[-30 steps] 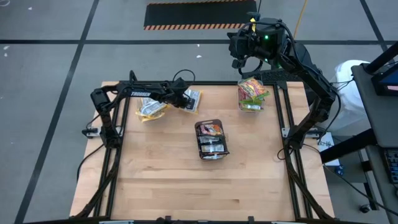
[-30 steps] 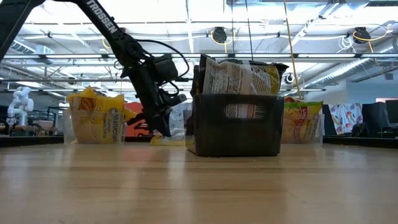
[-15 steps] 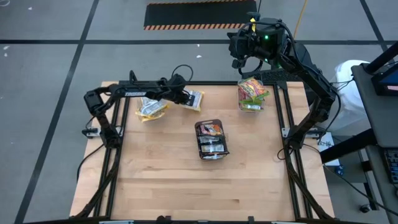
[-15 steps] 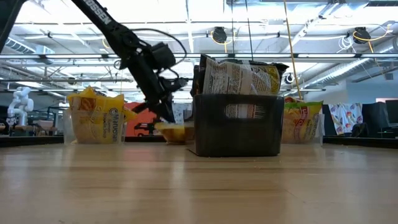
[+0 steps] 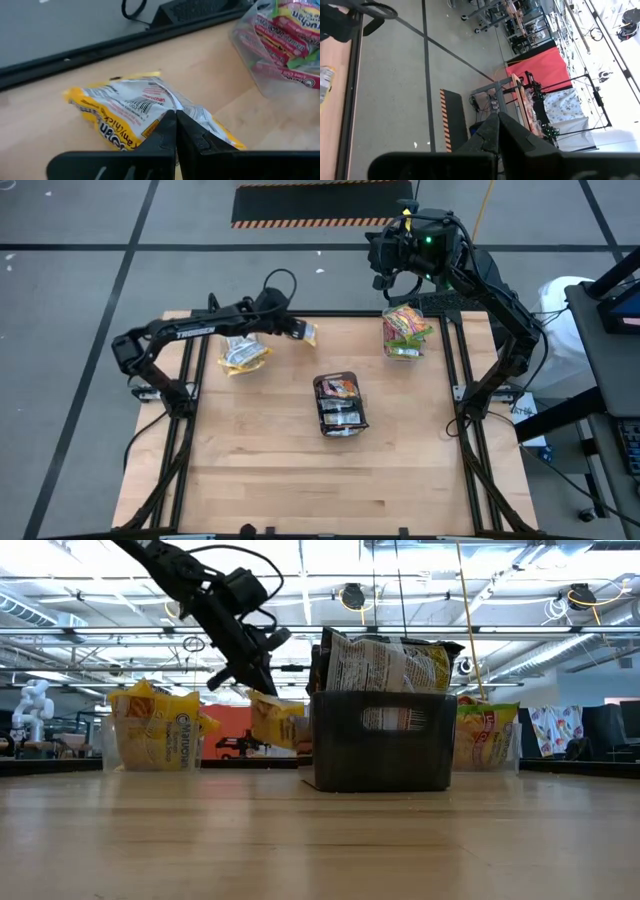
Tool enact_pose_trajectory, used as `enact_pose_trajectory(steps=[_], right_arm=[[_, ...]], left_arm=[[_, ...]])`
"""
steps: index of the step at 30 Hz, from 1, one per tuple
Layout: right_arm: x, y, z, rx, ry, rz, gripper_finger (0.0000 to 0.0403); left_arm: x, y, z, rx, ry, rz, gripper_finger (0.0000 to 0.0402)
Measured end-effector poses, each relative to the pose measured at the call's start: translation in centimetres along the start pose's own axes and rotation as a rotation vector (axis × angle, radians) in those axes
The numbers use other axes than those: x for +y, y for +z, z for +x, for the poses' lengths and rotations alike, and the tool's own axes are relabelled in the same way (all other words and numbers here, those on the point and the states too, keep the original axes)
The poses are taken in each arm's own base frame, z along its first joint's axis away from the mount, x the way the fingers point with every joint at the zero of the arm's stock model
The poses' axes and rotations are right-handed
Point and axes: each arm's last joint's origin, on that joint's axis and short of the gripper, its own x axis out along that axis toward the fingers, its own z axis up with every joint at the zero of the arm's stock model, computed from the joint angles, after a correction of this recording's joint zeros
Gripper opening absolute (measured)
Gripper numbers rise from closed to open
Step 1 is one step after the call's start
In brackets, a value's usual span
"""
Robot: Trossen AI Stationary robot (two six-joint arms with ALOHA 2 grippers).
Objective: Sort Maruchan noodles
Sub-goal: Put the yellow noodle pack into the left transparent bin
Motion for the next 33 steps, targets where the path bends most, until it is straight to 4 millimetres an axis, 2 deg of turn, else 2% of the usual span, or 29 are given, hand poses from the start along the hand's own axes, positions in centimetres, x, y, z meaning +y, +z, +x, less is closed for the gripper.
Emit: enact_pose_trajectory(steps=[16,22,27,33], right_arm=[[0.0,0.0,0.0,0.000,0.000,0.025,0.0000],[0.2,0.0,0.2,-0.011,0.017,0.050,0.0000],[2.6,-0.4,2.1,-0.032,0.137,0.014,0.0000],[5.3,-0.3,5.3,-0.064,0.111,-0.030,0.0000]], left_arm=[[0.0,1.5,-4.9,-0.149,0.053,0.006,0.0000],[-0.1,1.6,-5.6,-0.164,0.044,0.014,0.0000],[-0.1,1.6,-5.6,-0.161,0.045,0.027,0.0000],[-0.2,1.6,-6.3,-0.149,0.002,0.043,0.0000]])
